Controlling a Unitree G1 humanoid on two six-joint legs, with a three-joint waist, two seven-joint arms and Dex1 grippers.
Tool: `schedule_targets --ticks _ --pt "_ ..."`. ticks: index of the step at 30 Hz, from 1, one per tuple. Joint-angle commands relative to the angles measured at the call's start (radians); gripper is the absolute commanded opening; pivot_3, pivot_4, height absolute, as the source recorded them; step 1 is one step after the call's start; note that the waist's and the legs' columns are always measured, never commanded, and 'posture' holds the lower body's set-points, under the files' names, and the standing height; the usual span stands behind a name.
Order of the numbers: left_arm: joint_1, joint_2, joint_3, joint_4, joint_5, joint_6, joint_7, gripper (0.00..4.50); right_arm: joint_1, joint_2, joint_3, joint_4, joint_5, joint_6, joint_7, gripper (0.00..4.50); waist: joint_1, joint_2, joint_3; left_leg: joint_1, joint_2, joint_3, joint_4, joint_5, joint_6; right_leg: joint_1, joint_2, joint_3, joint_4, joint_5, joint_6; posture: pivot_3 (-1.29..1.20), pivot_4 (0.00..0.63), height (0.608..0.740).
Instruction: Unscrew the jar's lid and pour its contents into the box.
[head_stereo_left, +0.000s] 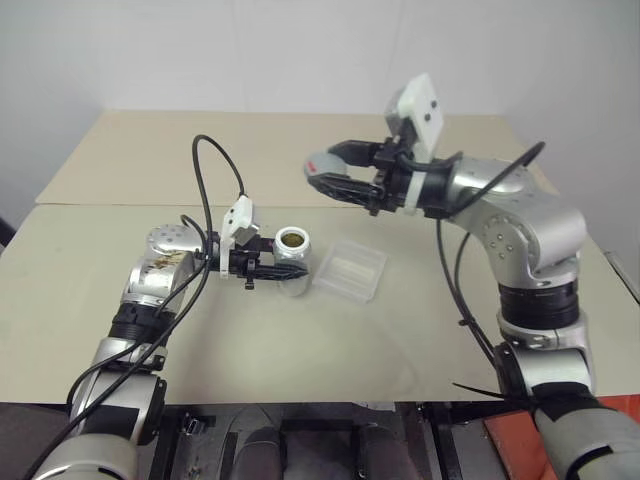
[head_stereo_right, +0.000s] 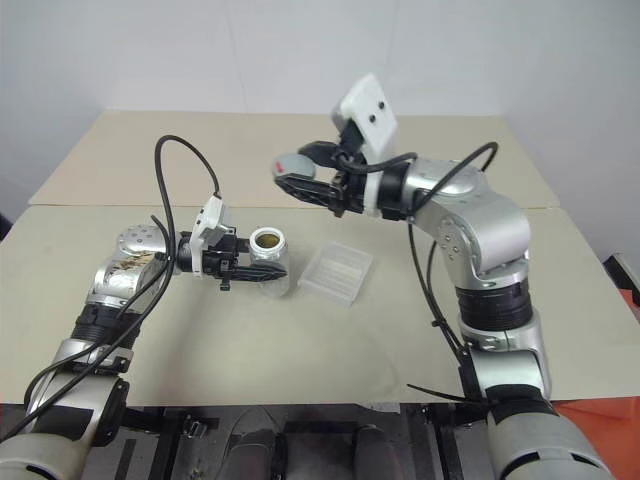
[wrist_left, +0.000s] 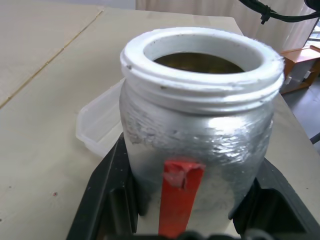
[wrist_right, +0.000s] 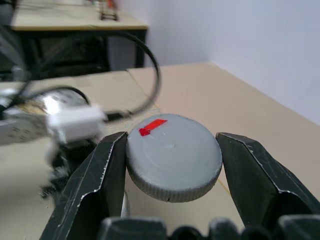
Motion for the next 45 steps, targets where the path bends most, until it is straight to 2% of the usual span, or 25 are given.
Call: schedule_targets --ticks 1,6,9,13,17,18,19,23,25,30,36,38,39,42,45 --pt "-0.031 0.001 0.035 -0.026 -0.025 -0.017 0.011 1.93 0.104 -0.066 -0.086 -0.017 -0.054 -0.015 -0.075 2.76 0.001 0.0 0.0 0.0 0.0 0.0 0.0 0.0 0.0 0.0 0.0 0.0 -0.005 0.0 0.0 0.0 0.15 0.74" --pt "-0.039 -0.007 0.052 -0.039 -0.039 -0.012 0.027 1.93 0.331 -0.138 -0.16 -0.04 -0.116 -0.037 -0.15 2.76 -0.002 0.0 0.0 -0.001 0.0 0.0 0.0 0.0 0.0 -0.001 0.0 0.0 -0.006 0.0 0.0 0.0 0.15 0.74" --pt "-0.044 -0.01 0.052 -0.035 -0.039 -0.017 0.031 1.93 0.432 -0.138 -0.167 -0.02 -0.16 -0.074 -0.199 2.76 -0.006 0.0 0.0 0.0 0.0 0.0 0.0 0.0 0.0 0.0 0.0 0.001 -0.006 0.0 0.0 0.0 0.15 0.74" --pt "-0.055 -0.02 0.05 -0.02 -0.036 -0.026 0.037 1.93 0.45 -0.064 -0.145 0.09 -0.208 -0.133 -0.273 2.76 -0.017 0.0 0.0 0.003 0.0 0.001 0.0 0.0 0.0 0.001 0.001 0.003 -0.005 0.0 0.0 0.0 0.15 0.74" --pt "-0.063 -0.026 0.05 -0.012 -0.032 -0.034 0.042 1.93 0.452 -0.036 -0.093 0.16 -0.269 -0.191 -0.294 2.76 -0.016 0.0 0.0 0.002 0.0 0.001 -0.001 0.0 0.0 0.001 0.001 0.003 -0.006 0.0 0.0 0.0 0.15 0.74" --pt "-0.064 -0.026 0.05 -0.011 -0.032 -0.035 0.042 1.93 0.453 -0.032 -0.082 0.164 -0.279 -0.2 -0.294 3.11 -0.015 0.0 0.0 0.002 0.0 0.001 -0.001 0.0 0.0 0.001 0.001 0.003 -0.007 0.0 0.0 0.0 0.15 0.74" --pt "-0.064 -0.027 0.049 -0.012 -0.031 -0.036 0.043 1.93 0.455 -0.034 -0.074 0.159 -0.279 -0.201 -0.283 3.49 -0.014 0.0 0.0 0.001 0.0 0.001 -0.001 0.0 0.0 0.001 0.001 0.003 -0.007 0.0 0.0 0.0 0.15 0.74" --pt "-0.067 -0.026 0.048 -0.018 -0.029 -0.039 0.046 1.93 0.451 -0.059 -0.073 0.118 -0.264 -0.173 -0.243 4.48 -0.008 0.0 0.0 0.001 0.0 0.001 -0.001 0.0 0.0 0.0 0.001 0.003 -0.007 0.0 0.0 0.0 0.15 0.74" --pt "-0.075 -0.027 0.045 -0.015 -0.022 -0.052 0.049 1.93 0.446 -0.078 -0.079 0.085 -0.26 -0.159 -0.227 4.48 -0.007 0.0 0.0 0.002 0.0 0.001 -0.001 0.0 0.0 0.001 0.001 0.003 -0.006 0.0 0.0 0.0 0.15 0.74" --pt "-0.156 -0.051 0.022 0.038 0.061 -0.194 0.107 1.93 0.419 -0.211 -0.143 -0.124 -0.072 -0.007 -0.029 4.48 0.001 0.0 0.0 0.0 0.0 0.001 0.0 0.0 0.0 0.001 0.0 0.002 -0.008 0.001 0.001 0.0 0.15 0.74" --pt "-0.32 -0.087 -0.047 0.186 0.219 -0.482 0.171 1.93 0.374 -0.357 -0.207 -0.217 0.155 0.081 0.199 4.48 0.007 -0.001 0.001 0.001 -0.001 0.0 0.0 -0.001 0.001 0.003 0.001 0.002 -0.008 0.001 0.001 0.0 0.15 0.74" --pt "-0.373 -0.089 -0.086 0.25 0.305 -0.614 0.222 1.93 0.363 -0.391 -0.217 -0.213 0.212 0.096 0.254 4.48 0.008 -0.001 0.001 0.002 -0.001 0.0 0.0 -0.001 0.001 0.003 0.001 0.002 -0.009 0.001 0.001 0.0 0.15 0.74" --pt "-0.415 -0.081 -0.139 0.302 0.428 -0.746 0.32 1.93 0.359 -0.411 -0.209 -0.208 0.219 0.09 0.278 4.48 0.009 -0.001 0.001 0.001 -0.001 0.0 0.0 -0.001 0.002 0.003 0.001 0.002 -0.01 0.001 0.001 0.0 0.15 0.74" --pt "-0.53 -0.048 -0.311 0.415 0.829 -1.031 0.72 1.93 0.356 -0.45 -0.181 -0.188 0.211 0.058 0.323 4.48 0.014 -0.001 0.001 0.001 -0.001 0.0 0.001 -0.001 0.002 0.003 0.0 0.002 -0.01 0.001 0.002 0.0 0.15 0.74" --pt "-0.624 -0.043 -0.467 0.475 1.147 -1.101 1.151 1.93 0.353 -0.463 -0.169 -0.173 0.202 0.044 0.337 4.48 0.019 -0.002 0.001 0.001 -0.002 0.001 0.001 -0.001 0.002 0.003 0.0 0.003 -0.01 0.002 0.003 0.0 0.15 0.74"
